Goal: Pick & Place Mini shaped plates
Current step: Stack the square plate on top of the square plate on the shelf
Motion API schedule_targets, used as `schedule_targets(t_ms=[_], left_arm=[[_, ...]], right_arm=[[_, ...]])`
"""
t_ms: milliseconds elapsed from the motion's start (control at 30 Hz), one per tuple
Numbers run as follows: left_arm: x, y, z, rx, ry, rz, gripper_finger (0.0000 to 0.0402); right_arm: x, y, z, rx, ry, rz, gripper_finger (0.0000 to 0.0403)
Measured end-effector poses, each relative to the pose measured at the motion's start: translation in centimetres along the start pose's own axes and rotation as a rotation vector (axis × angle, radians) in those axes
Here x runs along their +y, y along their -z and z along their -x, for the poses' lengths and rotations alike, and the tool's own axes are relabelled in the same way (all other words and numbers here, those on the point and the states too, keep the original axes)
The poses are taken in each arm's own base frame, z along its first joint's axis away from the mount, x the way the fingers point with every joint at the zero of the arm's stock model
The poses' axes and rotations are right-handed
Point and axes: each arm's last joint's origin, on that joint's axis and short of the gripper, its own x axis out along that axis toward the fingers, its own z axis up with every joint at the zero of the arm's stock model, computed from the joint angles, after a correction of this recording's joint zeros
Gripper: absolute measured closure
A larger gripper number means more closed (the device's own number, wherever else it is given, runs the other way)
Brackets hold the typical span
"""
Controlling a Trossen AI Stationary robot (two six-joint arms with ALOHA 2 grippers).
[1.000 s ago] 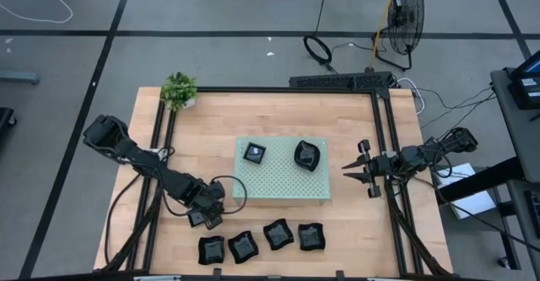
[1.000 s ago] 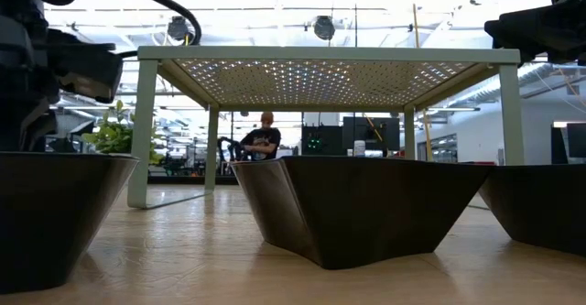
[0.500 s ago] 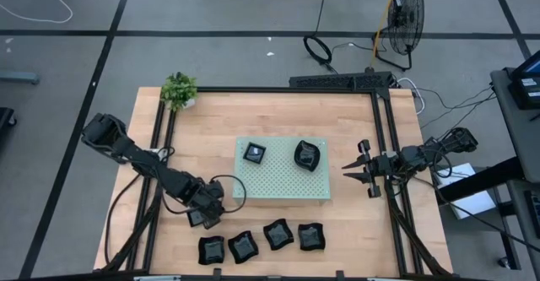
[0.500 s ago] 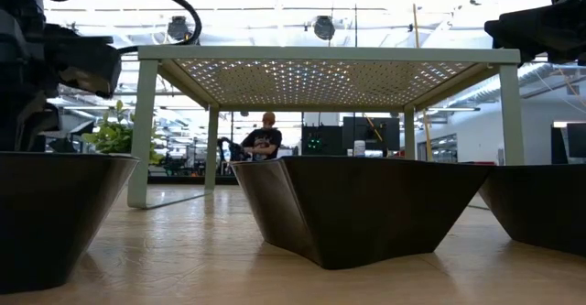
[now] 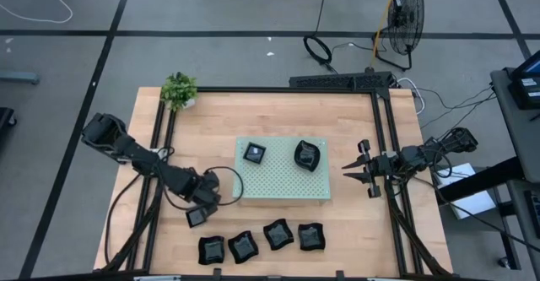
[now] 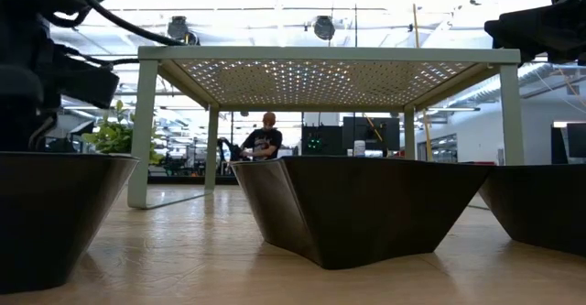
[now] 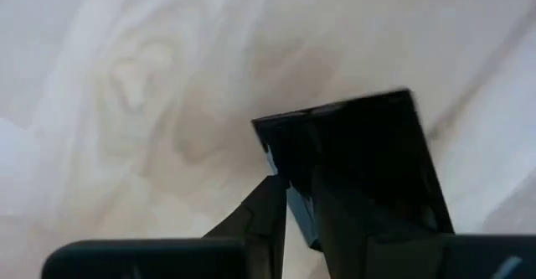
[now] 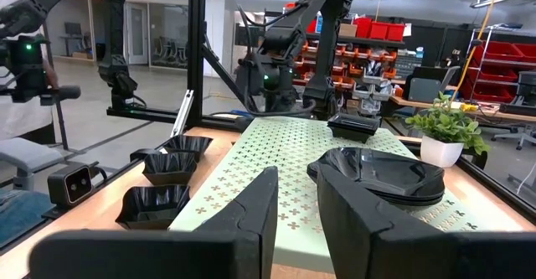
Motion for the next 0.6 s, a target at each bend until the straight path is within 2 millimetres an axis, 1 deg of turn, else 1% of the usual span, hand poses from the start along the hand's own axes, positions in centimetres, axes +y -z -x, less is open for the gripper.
schedule_targets(t_ms=[167,333,600], left_arm=[[0.7,0.0,0.2,0.023,-0.045,0.015,0.0335],[1.4,0.0,1.2,0.017,-0.059,0.039,0.0335],[1.8,0.1,3.4,-0.038,0.083,0.09,0.0335]], right_arm=[[0.0,0.0,0.0,0.0,0.0,0.0,0.0328],[0.0,0.0,0.0,0.0,0.0,0.0,0.0328],[0.0,0.0,0.0,0.0,0.0,0.0,0.0328]])
